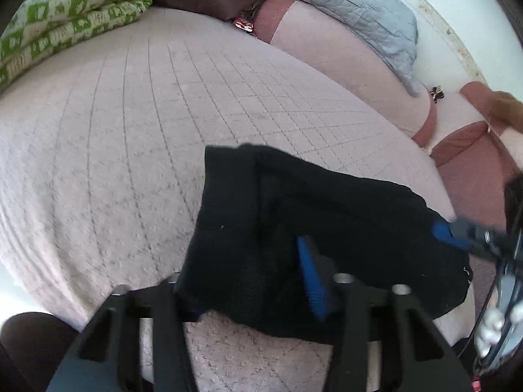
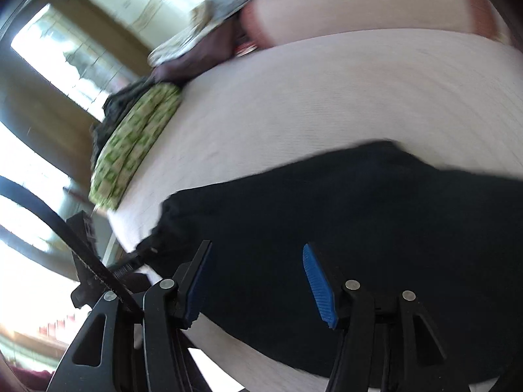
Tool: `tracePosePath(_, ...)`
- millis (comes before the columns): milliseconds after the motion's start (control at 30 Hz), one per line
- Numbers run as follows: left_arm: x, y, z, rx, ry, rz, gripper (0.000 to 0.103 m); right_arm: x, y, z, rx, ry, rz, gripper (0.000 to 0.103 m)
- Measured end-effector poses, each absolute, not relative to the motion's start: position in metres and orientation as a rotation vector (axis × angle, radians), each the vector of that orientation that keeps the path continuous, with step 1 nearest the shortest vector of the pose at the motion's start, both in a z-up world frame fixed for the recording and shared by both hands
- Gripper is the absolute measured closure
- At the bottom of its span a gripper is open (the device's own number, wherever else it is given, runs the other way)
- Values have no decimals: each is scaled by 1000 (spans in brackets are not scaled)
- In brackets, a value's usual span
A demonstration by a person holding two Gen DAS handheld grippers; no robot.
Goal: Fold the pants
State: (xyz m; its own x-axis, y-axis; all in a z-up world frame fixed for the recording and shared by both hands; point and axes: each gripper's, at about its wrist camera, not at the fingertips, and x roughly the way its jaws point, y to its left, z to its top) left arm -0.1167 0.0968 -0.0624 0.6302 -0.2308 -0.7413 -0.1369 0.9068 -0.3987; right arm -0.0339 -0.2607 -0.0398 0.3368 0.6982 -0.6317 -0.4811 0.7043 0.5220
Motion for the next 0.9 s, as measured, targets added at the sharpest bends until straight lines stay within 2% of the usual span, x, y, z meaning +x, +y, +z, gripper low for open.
tracePosePath(300,-123,125,-79,-686,797,-155,60,20,-88,-40,-148,1054,922,32)
tracePosePath(533,-119,111,-74,-600,807,-132,60,23,13,-77,-514,1159,898,27)
tracePosePath(600,-115,103,-71,-551,820,-121,73,17,18,-76,-560,1128,876,39)
tracePosePath(633,-112,100,-72,-556,839,-151,83,16,16,-72,-561,1116,868,63)
tracePosePath(667,-111,98,-71,-563,847,-161,83,16,12,-68,-546,1115,860,85)
tracePosePath(900,-105,68,-41,-603,833,-265,84,9,-40,-39,-367,1057,860,85)
